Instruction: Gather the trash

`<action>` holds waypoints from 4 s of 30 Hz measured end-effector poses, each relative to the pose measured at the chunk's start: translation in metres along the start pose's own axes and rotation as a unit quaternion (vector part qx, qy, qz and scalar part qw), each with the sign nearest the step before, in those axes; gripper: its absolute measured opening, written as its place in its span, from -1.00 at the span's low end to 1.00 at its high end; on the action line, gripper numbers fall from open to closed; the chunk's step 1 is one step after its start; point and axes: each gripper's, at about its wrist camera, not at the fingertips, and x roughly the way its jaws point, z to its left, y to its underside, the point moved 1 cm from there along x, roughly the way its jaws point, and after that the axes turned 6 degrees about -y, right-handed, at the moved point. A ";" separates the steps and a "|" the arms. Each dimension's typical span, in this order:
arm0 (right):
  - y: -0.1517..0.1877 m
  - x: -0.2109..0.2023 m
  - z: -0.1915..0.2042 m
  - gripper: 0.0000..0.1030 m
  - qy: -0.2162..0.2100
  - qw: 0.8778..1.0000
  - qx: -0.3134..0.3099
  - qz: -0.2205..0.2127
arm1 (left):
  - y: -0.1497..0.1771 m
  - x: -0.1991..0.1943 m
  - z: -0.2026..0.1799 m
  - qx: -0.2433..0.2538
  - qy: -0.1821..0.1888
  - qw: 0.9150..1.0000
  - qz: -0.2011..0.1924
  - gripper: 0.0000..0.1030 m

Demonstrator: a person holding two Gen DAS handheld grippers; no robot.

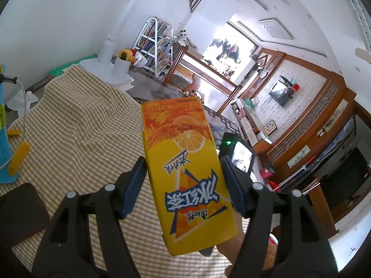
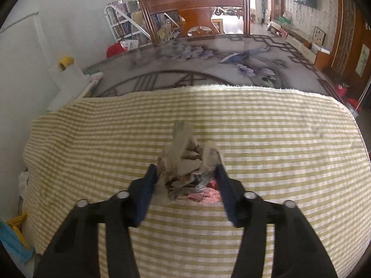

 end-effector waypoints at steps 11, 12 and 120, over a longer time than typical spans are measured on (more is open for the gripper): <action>0.022 -0.037 -0.005 -0.19 -0.051 0.999 0.005 0.011 | 0.001 0.002 -0.001 0.002 -0.001 1.000 0.005 0.23; 0.026 -0.044 -0.005 -0.19 -0.060 0.998 0.009 0.010 | 0.002 0.002 -0.001 0.001 -0.001 1.000 0.006 0.23; 0.166 -0.301 -0.260 -0.14 -0.003 0.968 0.203 -0.150 | 0.132 0.008 -0.216 0.281 0.051 0.955 0.079 -0.29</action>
